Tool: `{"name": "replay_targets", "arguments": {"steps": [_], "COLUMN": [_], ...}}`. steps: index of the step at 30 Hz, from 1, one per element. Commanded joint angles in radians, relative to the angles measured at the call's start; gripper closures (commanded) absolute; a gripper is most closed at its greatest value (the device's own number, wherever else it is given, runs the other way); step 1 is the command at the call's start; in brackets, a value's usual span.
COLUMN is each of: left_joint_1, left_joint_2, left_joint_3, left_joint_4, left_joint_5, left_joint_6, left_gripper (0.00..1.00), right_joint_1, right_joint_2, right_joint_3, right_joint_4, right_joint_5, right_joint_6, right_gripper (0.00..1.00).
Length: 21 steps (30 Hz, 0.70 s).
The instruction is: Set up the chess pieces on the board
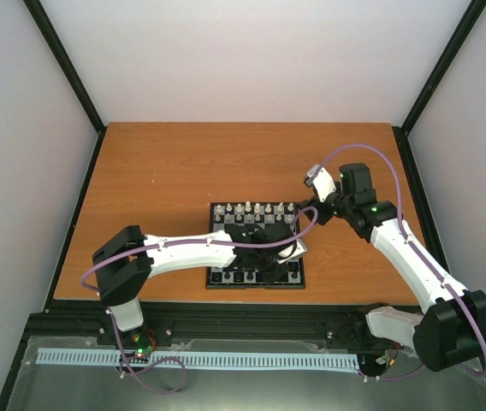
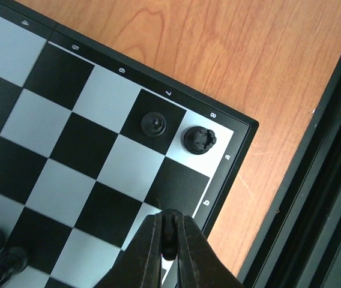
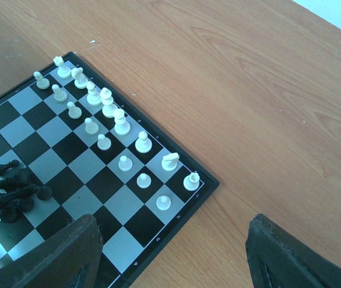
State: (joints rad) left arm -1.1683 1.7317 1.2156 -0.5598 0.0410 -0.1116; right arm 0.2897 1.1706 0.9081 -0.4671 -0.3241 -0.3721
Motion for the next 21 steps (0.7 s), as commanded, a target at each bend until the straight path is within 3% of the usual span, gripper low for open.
{"name": "replay_targets", "arguments": {"steps": [1, 15, 21], "left_joint_1": [-0.024, -0.039, -0.039], "left_joint_2": [0.057, 0.137, 0.141], "left_joint_3": [0.059, 0.076, 0.074], "left_joint_4": [0.026, 0.041, 0.044], "left_joint_5": [0.028, 0.012, -0.024], "left_joint_6": [0.029, 0.027, 0.021], "left_gripper": [0.99, 0.96, 0.83], "right_joint_1": [-0.013, -0.021, -0.021], "right_joint_2": [-0.012, 0.004, 0.013], "right_joint_3": [0.028, 0.031, 0.032], "right_joint_4": [0.009, -0.002, -0.008], "right_joint_5": [0.004, -0.022, -0.029], "right_joint_6": [0.01, -0.006, -0.01], "right_gripper": [0.33, 0.33, 0.33]}}
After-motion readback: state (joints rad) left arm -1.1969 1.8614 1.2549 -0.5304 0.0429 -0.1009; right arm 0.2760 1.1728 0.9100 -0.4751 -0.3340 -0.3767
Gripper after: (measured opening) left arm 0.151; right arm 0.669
